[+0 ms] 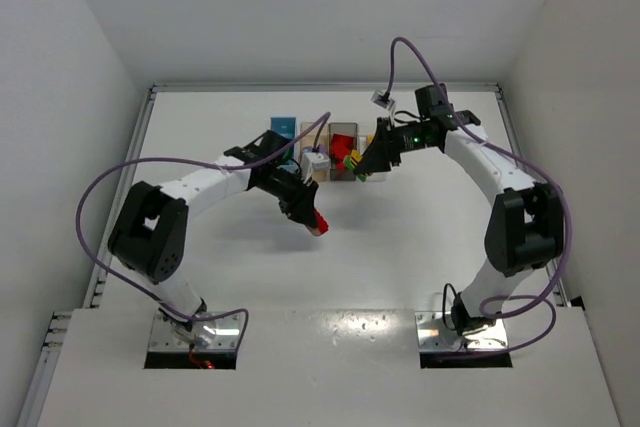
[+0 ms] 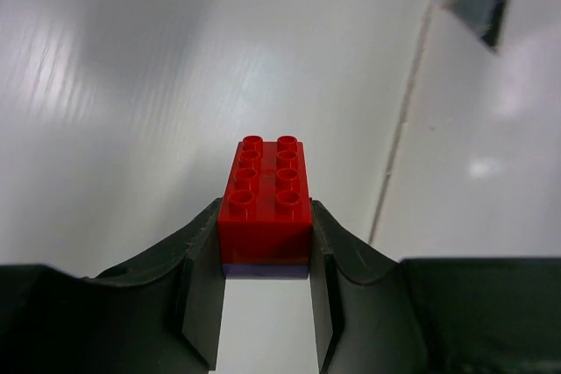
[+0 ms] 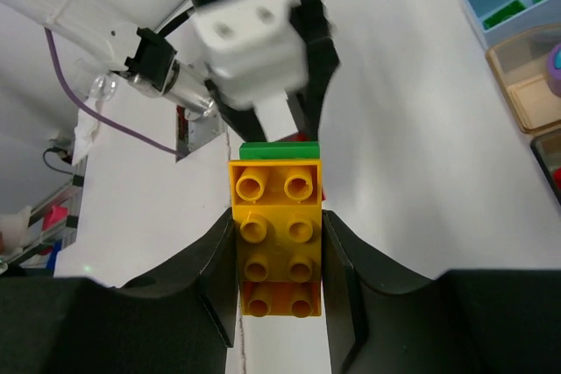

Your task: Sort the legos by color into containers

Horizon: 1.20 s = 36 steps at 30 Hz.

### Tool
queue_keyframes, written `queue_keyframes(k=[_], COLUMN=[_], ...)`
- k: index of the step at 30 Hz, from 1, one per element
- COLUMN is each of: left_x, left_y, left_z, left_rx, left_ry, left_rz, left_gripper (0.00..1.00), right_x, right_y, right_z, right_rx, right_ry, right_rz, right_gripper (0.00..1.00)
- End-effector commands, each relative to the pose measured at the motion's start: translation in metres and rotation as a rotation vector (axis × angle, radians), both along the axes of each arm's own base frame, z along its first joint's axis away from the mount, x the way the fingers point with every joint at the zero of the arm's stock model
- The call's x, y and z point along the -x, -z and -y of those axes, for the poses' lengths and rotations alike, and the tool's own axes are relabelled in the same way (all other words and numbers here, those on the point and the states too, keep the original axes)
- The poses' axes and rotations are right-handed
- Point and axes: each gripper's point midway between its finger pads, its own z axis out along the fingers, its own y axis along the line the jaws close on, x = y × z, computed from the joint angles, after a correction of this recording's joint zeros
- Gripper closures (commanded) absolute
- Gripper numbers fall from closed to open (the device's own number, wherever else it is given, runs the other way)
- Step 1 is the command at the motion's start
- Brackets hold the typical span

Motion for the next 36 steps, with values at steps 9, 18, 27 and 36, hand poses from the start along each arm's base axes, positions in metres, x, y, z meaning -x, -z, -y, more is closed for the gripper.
queue_keyframes(k=[9, 18, 27, 36], left_x=[-0.032, -0.030, -0.064, -0.066], left_y=[0.086, -0.012, -0.132, -0.166], left_z=[-0.034, 0.002, 0.037, 0.045], left_rx=[-0.362, 0.105, 0.403, 0.524], left_ry=[-0.201, -0.071, -0.071, -0.033], left_rz=[0.052, 0.031, 0.048, -0.020], left_gripper=[0.73, 0.19, 0.19, 0.19], right_x=[0.006, 0.014, 0.028, 0.038], right_y=[-0.018, -0.016, -0.020, -0.019], right_z=[0.020, 0.021, 0.006, -0.012], right_rx=[0.009, -0.020, -0.120, -0.152], right_ry=[0.057, 0.029, -0.060, -0.135], right_rz=[0.074, 0.067, -0.012, -0.031], right_gripper=[0.98, 0.98, 0.98, 0.98])
